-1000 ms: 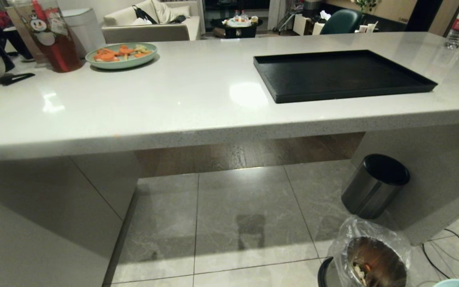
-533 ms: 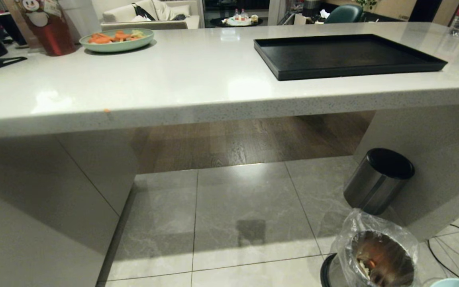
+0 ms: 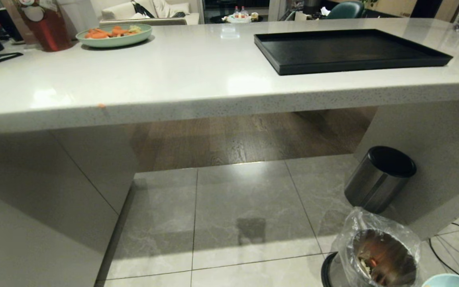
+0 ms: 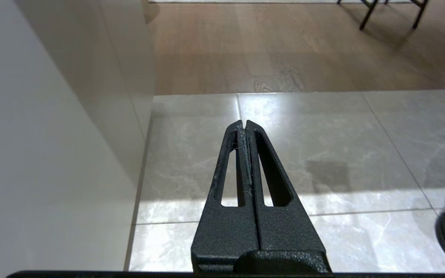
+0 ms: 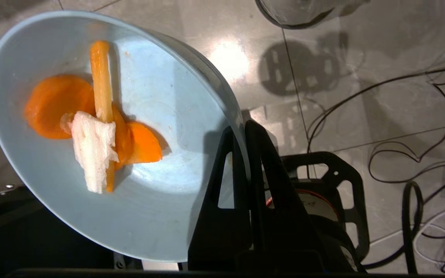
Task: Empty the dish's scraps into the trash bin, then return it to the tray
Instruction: Move the bowl over the trash can
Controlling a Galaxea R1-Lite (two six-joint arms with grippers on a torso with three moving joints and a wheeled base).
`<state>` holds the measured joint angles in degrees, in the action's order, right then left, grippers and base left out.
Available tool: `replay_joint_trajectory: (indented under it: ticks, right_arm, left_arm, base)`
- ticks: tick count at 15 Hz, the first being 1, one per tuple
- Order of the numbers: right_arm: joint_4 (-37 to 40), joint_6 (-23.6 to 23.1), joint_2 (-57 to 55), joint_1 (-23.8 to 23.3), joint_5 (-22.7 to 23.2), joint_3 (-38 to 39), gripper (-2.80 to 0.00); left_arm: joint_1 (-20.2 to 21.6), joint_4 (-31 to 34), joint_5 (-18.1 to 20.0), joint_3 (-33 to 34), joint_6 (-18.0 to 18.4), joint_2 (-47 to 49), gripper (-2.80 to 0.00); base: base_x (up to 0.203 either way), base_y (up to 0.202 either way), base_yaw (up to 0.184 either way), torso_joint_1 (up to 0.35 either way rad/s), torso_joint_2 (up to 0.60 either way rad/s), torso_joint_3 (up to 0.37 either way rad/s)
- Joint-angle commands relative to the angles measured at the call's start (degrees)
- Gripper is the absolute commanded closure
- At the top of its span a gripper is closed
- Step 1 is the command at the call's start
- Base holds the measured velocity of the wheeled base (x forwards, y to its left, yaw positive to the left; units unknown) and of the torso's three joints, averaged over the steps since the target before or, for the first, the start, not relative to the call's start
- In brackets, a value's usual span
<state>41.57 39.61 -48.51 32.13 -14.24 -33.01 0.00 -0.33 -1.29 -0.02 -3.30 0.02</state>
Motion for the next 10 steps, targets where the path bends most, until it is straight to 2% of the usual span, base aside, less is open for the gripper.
replay_joint_trajectory:
  ticks: [1,4,8,10]
  right_arm:
    - [-1.4,0.1,-2.4,0.0,-0.2,-0.7,0.00]
    - [-2.5,-2.6,-2.3,-3.1,0.7,-0.9,0.00]
    - [-6.5,-13.4,-4.7,-17.1,7.1,-0.7,0.00]
    - [-8.7,-17.7,-5.9,-21.7,11.2,-0.7,0.00]
  left_arm:
    - [0.0,0.0,0.0,0.0,0.0,0.1,0.00]
    - [0.0,0.0,0.0,0.0,0.0,0.1,0.00]
    - [-0.1,0.0,0.0,0.0,0.0,0.0,0.00]
    - [0.0,0.0,0.0,0.0,0.0,0.1,0.00]
  base:
    - [0.000,0.000,0.000,0.018,0.04,0.049]
    - [0.000,0.000,0.000,0.003,0.01,0.010]
    - [0.000,0.000,0.000,0.000,0.00,0.000]
    - [0.000,0.000,0.000,0.000,0.00,0.000]
